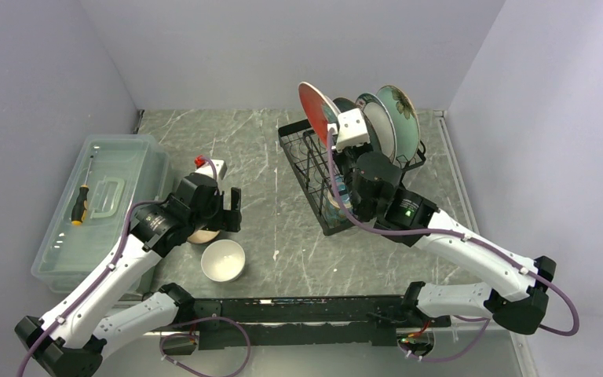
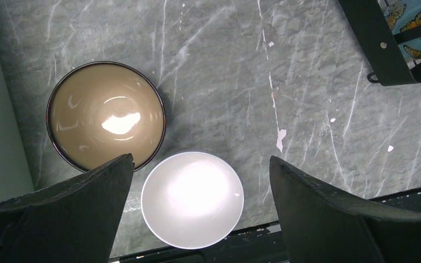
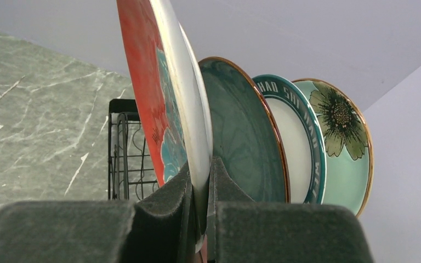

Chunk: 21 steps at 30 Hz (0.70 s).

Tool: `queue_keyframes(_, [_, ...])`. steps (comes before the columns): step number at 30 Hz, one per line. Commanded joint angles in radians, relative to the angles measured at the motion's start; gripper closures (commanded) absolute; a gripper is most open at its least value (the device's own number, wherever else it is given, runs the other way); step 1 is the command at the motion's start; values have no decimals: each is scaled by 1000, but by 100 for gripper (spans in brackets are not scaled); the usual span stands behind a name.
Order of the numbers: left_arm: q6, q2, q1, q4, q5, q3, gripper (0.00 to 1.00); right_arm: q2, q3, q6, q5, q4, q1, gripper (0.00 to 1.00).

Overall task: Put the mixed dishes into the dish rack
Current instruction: Insert the plate into the dish rack.

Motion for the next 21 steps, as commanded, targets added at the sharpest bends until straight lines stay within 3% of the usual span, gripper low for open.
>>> queue_keyframes(1, [9,-14,-2,17,-15,-2,1,-52,13,-8,37,256,6,100])
queue_keyframes(21, [6,-6,-2,16,-20,-2,1,-113,-73,53,51,255,4,100])
